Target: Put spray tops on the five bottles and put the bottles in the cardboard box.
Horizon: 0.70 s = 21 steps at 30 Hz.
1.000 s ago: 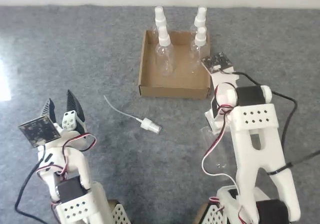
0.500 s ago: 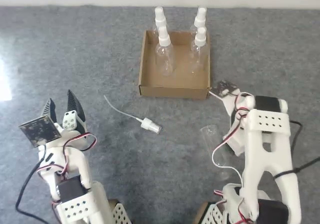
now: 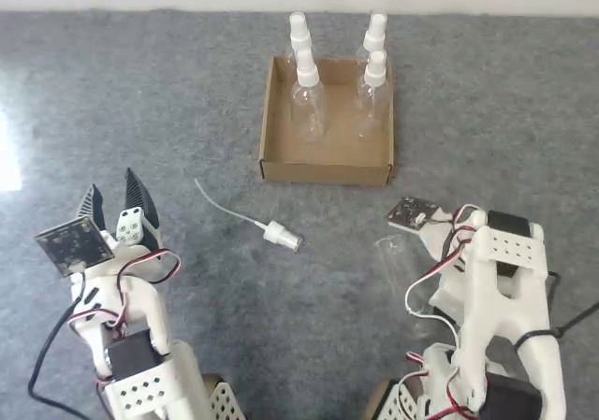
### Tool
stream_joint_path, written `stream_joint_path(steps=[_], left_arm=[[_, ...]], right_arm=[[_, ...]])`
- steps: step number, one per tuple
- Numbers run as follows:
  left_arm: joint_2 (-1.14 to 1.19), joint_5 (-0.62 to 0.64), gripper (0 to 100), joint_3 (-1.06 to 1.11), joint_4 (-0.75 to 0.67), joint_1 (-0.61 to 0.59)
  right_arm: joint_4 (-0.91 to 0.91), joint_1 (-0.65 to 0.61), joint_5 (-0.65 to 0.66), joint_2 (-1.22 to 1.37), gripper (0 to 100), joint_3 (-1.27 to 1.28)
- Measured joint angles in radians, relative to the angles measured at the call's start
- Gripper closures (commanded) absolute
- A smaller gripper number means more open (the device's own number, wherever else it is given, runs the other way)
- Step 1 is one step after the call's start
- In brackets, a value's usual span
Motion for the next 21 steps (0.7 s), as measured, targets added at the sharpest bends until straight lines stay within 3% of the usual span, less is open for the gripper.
stream_joint_path(steps=[17, 21], left_arm=[[0.000, 0.000, 83, 0.000, 0.000, 0.000], [0.000, 0.000, 83, 0.000, 0.000, 0.000]], right_arm=[[-0.014, -0.184, 0.000, -0.002, 98.6, 0.110], [-0.014, -0.264, -0.075, -0.006, 98.6, 0.109]])
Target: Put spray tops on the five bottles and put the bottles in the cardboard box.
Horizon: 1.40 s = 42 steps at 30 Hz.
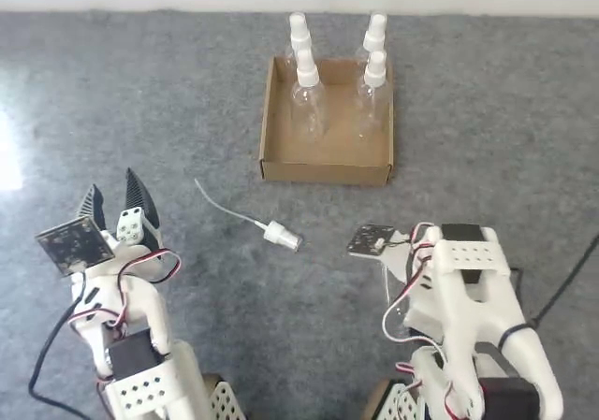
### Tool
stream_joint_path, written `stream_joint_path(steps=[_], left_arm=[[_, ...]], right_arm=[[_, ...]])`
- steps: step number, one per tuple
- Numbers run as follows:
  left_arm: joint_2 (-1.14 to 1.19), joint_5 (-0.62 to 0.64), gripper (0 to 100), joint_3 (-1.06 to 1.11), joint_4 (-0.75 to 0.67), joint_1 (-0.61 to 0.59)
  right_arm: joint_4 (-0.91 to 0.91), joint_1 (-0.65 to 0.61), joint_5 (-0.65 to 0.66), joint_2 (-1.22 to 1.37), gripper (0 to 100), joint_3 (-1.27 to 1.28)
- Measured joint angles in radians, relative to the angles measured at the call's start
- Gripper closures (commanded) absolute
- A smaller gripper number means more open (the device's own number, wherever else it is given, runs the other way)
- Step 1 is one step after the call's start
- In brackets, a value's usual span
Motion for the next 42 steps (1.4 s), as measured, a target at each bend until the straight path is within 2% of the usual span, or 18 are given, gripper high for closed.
stream_joint_path(steps=[7, 23, 30, 42], left_arm=[[0.000, 0.000, 83, 0.000, 0.000, 0.000], [0.000, 0.000, 83, 0.000, 0.000, 0.000], [0.000, 0.000, 83, 0.000, 0.000, 0.000], [0.000, 0.000, 83, 0.000, 0.000, 0.000]], right_arm=[[-0.023, -0.216, -0.204, 0.000, 98.6, 0.000], [-0.241, -0.511, -0.500, 0.000, 98.6, -0.026], [-0.247, -0.572, -0.523, 0.000, 98.6, -0.104], [-0.273, -0.583, -0.523, 0.000, 98.1, -0.170]])
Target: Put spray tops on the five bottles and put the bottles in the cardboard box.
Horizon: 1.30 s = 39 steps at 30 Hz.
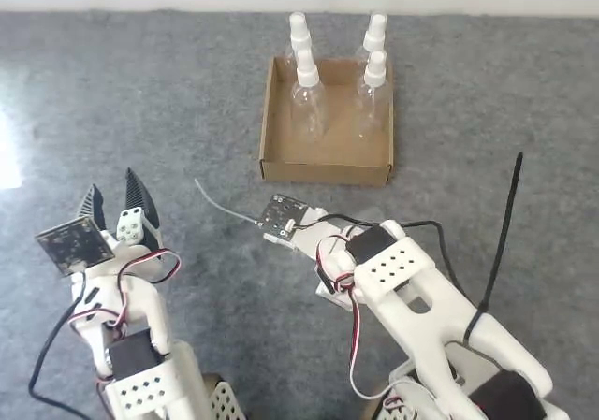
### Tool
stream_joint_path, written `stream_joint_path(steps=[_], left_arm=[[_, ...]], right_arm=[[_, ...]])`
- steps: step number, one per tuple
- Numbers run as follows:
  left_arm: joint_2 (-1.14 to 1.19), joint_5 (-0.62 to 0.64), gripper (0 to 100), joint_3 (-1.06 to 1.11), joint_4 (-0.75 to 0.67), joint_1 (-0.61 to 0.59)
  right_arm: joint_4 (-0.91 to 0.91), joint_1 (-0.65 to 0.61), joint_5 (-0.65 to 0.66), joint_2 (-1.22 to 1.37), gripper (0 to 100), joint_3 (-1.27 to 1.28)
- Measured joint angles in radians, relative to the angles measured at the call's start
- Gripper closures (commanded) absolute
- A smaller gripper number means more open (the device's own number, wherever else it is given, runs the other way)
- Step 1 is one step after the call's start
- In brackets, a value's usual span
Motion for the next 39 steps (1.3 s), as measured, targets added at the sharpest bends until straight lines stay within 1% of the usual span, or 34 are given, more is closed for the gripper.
stream_joint_path(steps=[3, 8, 10, 15, 18, 20, 29, 32, 39], left_arm=[[0.000, 0.000, 83, 0.000, 0.000, 0.000], [0.000, 0.000, 83, 0.000, 0.000, 0.000], [0.000, 0.000, 83, 0.000, 0.000, 0.000], [0.000, 0.000, 83, 0.000, 0.000, 0.000], [0.000, 0.000, 83, 0.000, 0.000, 0.000], [0.000, 0.000, 83, 0.000, 0.000, 0.000], [0.000, 0.000, 83, 0.000, 0.000, 0.000], [0.000, 0.000, 83, 0.000, 0.000, 0.000], [0.000, 0.000, 83, 0.000, 0.000, 0.000]], right_arm=[[0.058, -0.014, 0.000, 0.000, 98.1, -0.043], [0.216, -0.052, 0.000, 0.000, 97.7, -0.167], [0.255, -0.071, 0.000, 0.000, 94.3, -0.212], [0.278, -0.095, 0.000, 0.000, 80.2, -0.264], [0.278, -0.095, 0.000, 0.000, 74.7, -0.267], [0.278, -0.095, 0.011, 0.000, 73.4, -0.267], [0.273, -0.095, 0.236, 0.000, 73.1, -0.267], [0.221, -0.095, 0.276, 0.000, 73.1, -0.267], [0.037, -0.095, 0.290, 0.000, 73.4, -0.187]])
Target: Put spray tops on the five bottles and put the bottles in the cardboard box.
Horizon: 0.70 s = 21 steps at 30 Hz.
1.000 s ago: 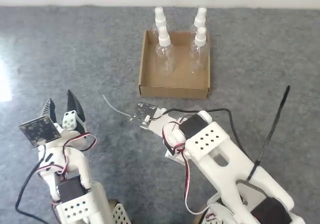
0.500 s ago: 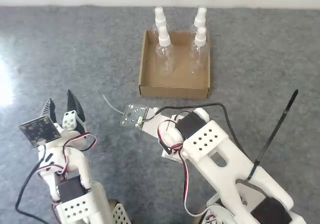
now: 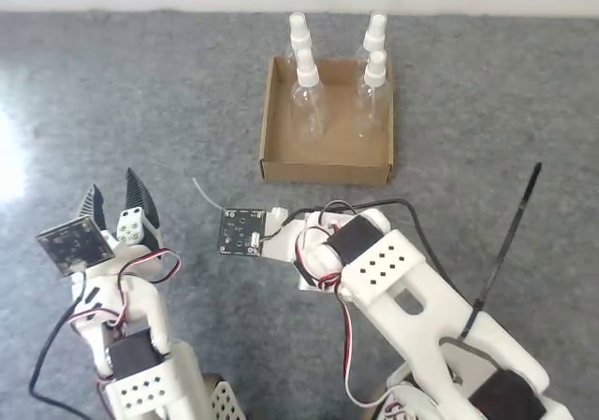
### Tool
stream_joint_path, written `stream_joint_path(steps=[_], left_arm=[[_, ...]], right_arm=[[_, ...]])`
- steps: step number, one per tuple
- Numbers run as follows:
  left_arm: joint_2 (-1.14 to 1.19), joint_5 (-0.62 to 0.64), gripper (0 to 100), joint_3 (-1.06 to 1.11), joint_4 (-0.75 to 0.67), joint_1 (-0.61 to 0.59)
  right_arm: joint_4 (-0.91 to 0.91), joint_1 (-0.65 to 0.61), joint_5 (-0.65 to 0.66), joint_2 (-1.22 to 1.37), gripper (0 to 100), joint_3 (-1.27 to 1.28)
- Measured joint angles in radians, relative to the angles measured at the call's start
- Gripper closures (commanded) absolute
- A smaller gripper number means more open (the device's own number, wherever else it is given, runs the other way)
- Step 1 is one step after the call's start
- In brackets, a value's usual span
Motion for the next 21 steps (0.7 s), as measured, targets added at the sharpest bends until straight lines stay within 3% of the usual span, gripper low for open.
stream_joint_path(steps=[13, 21], left_arm=[[0.000, 0.000, 83, 0.000, 0.000, 0.000], [0.000, 0.000, 83, 0.000, 0.000, 0.000]], right_arm=[[-0.069, 0.000, 0.002, 0.153, 73.4, 0.012], [-0.083, 0.031, 0.140, 0.167, 73.4, 0.009]])
